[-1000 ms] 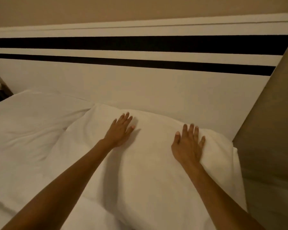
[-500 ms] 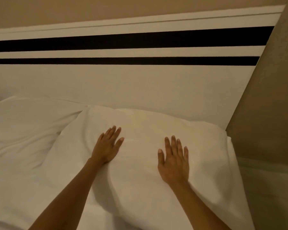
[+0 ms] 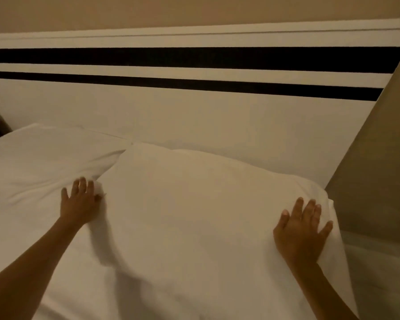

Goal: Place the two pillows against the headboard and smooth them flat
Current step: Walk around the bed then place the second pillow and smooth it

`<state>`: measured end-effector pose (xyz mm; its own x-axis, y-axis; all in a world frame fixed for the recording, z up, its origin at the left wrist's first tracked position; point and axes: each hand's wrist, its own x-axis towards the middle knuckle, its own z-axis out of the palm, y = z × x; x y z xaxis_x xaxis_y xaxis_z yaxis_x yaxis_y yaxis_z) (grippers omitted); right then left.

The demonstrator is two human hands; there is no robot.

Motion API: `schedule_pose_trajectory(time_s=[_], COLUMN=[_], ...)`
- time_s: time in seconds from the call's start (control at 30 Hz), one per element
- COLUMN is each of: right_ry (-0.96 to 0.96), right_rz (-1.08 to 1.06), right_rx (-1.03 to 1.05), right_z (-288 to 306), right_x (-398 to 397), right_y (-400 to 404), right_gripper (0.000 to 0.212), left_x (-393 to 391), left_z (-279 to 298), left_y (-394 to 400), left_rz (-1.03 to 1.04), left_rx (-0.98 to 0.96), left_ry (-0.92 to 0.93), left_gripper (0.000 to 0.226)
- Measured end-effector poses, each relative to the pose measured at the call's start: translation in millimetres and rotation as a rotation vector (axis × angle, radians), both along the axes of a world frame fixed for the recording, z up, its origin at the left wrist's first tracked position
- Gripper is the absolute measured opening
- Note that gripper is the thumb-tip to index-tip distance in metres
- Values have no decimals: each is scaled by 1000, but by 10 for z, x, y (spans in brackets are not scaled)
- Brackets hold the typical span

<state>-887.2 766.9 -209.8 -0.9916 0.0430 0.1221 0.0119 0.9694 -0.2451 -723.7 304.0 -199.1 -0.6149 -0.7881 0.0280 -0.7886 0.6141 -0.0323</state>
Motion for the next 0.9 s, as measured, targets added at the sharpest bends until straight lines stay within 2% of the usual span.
schedule_pose_trajectory(time_s=[0.07,0.13,0.2,0.27,0.4,0.57,0.67,0.73,0.8,0.9], right_ry=[92,134,133,86,40,23,-39,-5,57,86], right_rz=[84,226,362,493,537,340,161,116,170,270], right_rx=[-61,-119,-166,-150,-54,-3,10,-28,-68,-100], right_z=[85,110,65,-77,-304,-376,-285,-167,-53,58], right_x=[184,437,705,937,1085,863,576,386,192,-123], right_y=[-217,-574,-939,-1185,-1150,-612,-310,-246,-305,-608], right_gripper=[59,57,58,58,58,64,67,69,67,61], left_x=[-172,-329,-411,-429,-311,-140,-183,-323,-587,-1156], left_z=[99,112,-11,-211,-421,-491,-419,-265,-66,157], left_y=[305,799,1301,1596,1480,918,502,289,220,460], left_rz=[-181,-370,-550,-633,-550,-441,-188,-87,-116,-304], left_rx=[-17,101,194,232,221,168,149,57,1,78], left_ry=[163,277,280,252,283,267,214,191,210,209], left_gripper=[59,61,67,61,59,70,63,59,53,55])
